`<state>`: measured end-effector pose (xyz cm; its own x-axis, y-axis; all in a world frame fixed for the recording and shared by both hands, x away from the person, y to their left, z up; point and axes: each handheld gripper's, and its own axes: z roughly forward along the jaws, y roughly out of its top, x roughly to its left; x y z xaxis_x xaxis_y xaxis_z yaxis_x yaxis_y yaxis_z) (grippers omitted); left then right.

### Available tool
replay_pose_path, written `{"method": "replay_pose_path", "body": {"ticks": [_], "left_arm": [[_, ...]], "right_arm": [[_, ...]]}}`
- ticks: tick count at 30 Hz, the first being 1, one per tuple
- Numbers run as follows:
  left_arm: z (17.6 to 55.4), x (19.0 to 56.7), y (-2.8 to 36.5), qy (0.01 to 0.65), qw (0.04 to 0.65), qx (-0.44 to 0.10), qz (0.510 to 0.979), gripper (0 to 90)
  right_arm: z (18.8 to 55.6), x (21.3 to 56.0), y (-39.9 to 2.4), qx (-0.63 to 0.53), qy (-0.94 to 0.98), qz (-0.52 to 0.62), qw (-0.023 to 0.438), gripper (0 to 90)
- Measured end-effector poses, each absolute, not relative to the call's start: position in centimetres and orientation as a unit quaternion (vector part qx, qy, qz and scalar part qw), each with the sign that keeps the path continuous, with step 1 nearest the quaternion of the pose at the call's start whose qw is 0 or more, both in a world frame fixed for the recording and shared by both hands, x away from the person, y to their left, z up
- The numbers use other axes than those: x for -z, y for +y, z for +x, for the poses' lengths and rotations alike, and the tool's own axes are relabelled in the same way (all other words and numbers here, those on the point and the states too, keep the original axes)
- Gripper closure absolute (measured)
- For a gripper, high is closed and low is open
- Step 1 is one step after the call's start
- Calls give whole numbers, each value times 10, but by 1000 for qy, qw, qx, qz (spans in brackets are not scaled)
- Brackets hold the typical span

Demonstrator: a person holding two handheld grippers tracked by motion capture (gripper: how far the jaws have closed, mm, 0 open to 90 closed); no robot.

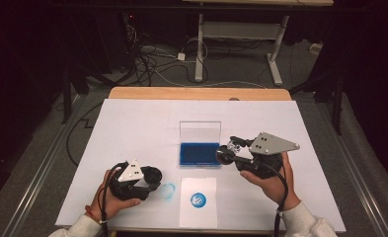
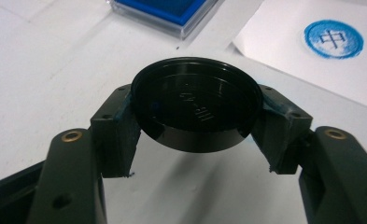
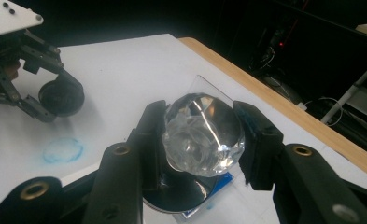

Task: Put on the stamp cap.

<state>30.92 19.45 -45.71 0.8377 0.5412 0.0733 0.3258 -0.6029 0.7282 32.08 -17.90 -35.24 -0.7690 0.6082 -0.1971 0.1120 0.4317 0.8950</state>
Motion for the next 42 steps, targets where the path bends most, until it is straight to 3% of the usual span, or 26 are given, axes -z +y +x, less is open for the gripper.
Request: {"method": "replay_pose_path", "body": {"ticks": [17,42], "left_arm": [[314,447,158,211,400,-130,883,367],[310,435,113,183,451,-123,865,367]], "right_arm": [[320,354,-153,-495,812,197,240,577],[314,374,-105,-501,832,164,175,578]]}}
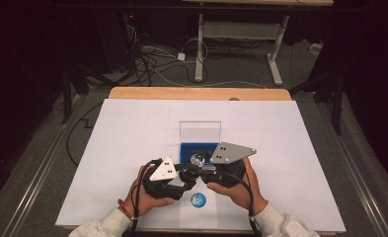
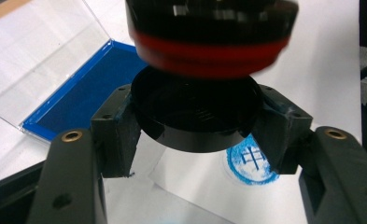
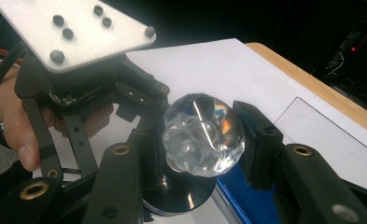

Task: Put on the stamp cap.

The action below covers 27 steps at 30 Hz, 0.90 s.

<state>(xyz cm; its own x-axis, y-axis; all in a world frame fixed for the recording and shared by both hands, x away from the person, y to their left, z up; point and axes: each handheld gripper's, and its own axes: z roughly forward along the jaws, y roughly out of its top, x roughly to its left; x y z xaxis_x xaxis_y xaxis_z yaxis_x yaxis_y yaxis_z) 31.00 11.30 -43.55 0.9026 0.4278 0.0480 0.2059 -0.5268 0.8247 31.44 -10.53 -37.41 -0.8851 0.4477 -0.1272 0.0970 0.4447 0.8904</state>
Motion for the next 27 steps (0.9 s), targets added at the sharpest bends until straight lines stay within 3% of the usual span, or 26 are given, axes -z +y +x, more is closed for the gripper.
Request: {"method": "replay_pose_path", "body": {"ticks": [20,27], "left_arm": [[308,433,109,172,455,-126,865,367],[306,434,109,175,444,-136,868,367]], "right_arm": [[315,381,-103,-492,839,152,176,577],[308,382,-98,-473,848,131,200,577]]}}
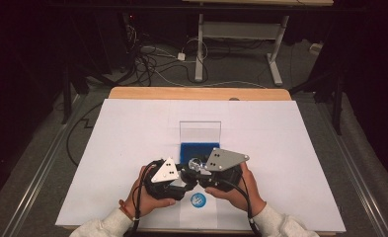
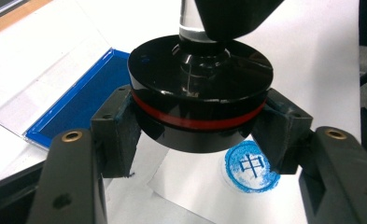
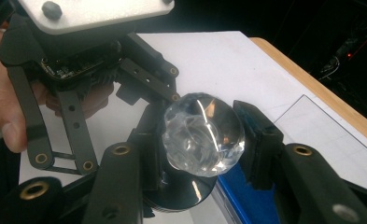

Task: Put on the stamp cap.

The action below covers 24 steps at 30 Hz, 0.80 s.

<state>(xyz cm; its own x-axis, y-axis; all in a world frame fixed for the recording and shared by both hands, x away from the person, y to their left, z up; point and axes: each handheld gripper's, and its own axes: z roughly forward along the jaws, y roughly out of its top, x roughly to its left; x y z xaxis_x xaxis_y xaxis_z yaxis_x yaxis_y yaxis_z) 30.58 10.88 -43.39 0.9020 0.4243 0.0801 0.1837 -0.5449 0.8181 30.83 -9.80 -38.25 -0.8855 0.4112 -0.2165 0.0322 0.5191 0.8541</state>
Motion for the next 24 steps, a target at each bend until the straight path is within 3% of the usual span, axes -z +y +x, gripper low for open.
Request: {"method": "replay_pose_path", "body": {"ticks": [16,24], "left_arm": [[303,434,107,176,429,-152,873,368],[302,433,107,179,420,-156,876,368]], "right_arm": [[314,387,-101,-480,848,141,176,577],[310,390,-99,-470,852,128,193,577]]}}
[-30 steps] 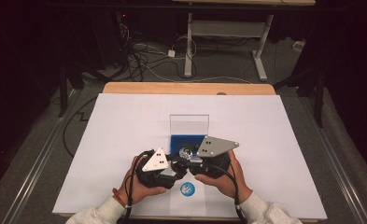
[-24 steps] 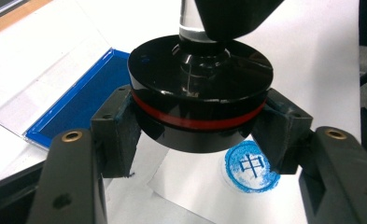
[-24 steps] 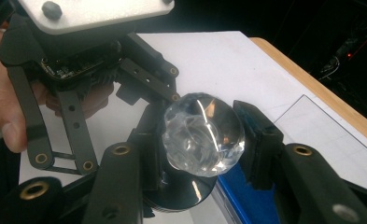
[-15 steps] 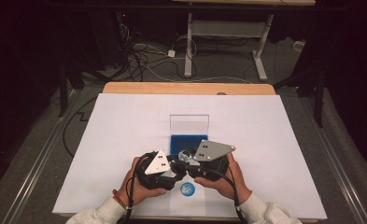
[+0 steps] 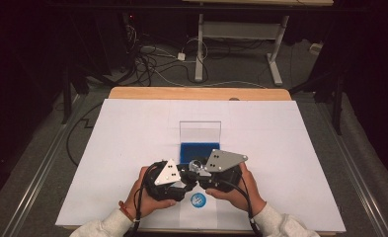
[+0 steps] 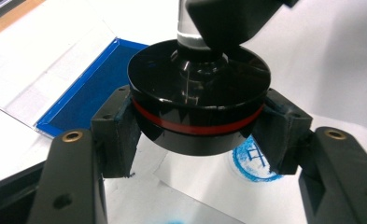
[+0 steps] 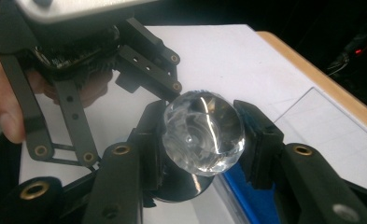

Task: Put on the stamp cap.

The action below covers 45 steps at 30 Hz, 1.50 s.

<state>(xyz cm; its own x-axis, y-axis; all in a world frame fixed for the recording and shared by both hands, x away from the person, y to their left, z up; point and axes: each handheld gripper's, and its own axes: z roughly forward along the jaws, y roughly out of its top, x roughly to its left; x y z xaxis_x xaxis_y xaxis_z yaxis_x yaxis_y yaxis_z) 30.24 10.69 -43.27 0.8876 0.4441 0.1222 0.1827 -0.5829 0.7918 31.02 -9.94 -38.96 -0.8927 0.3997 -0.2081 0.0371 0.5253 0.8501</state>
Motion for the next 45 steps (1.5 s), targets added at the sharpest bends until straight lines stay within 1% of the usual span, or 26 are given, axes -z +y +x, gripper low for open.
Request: {"method": "replay_pose_path", "body": {"ticks": [7,14,19,27,30,33,38,45], "left_arm": [[303,435,107,178,422,-147,877,368],[304,435,108,175,420,-145,879,367],[306,438,109,175,434,-131,874,365],[306,439,111,185,444,-131,867,355],[308,439,113,191,449,-124,864,328],[306,441,109,196,433,-141,869,298],[307,443,107,204,428,-142,869,240],[308,444,111,212,418,-150,870,204]], "right_arm": [[311,391,-100,-470,853,130,188,576],[314,392,-102,-474,852,138,172,577],[314,392,-101,-474,852,140,174,576],[313,391,-104,-479,848,141,175,576],[313,389,-105,-484,845,143,174,576],[313,387,-107,-489,842,145,176,576],[312,382,-112,-498,835,150,179,577],[314,377,-121,-501,830,158,185,577]]}}
